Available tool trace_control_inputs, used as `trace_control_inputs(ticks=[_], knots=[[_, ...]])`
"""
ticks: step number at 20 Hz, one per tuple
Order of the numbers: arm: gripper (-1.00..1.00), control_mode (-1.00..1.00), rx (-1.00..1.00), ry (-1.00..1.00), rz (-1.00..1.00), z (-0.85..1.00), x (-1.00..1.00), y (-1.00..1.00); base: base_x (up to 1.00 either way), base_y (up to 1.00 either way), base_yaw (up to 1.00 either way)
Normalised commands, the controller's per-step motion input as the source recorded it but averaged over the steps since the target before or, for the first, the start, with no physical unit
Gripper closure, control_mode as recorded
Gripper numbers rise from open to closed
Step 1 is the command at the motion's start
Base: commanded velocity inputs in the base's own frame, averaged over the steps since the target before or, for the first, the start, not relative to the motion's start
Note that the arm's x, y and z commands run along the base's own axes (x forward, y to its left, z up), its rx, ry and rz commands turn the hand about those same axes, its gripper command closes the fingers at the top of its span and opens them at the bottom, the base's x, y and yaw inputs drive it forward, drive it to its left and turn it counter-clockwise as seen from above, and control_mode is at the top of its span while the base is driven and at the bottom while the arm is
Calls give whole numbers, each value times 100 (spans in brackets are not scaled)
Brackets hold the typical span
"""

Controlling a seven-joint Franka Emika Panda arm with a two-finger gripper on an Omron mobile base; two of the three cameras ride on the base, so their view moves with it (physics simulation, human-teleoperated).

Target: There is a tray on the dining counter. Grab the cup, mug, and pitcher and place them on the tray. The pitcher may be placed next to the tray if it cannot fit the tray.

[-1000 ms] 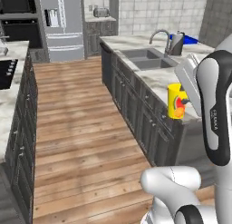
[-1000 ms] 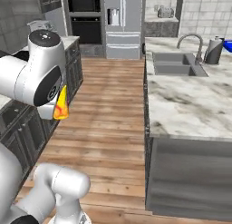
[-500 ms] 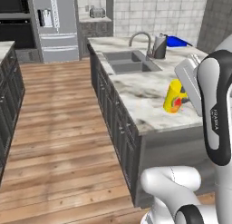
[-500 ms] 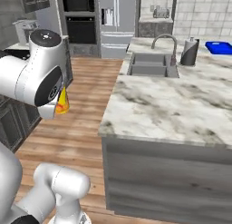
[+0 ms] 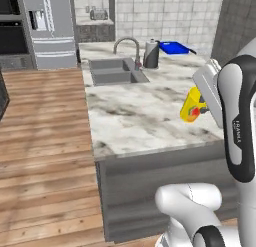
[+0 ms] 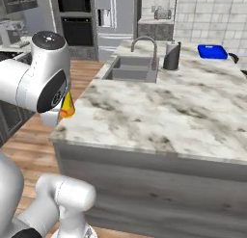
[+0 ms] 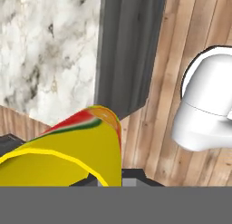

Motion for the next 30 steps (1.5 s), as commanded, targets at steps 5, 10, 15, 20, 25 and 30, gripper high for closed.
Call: trace_control_inputs(ticks=[5, 10, 15, 20, 25, 30], knots=[[100, 100, 0, 0, 0, 0, 0, 0, 31, -100, 7], [100, 100, 0, 0, 0, 0, 0, 0, 26, -100, 6], [100, 100, 0, 0, 0, 0, 0, 0, 13, -100, 3], [100, 100, 0, 0, 0, 0, 0, 0, 8, -100, 2], [100, 100, 0, 0, 0, 0, 0, 0, 3, -100, 2], [100, 100, 0, 0, 0, 0, 0, 0, 3, -100, 1]])
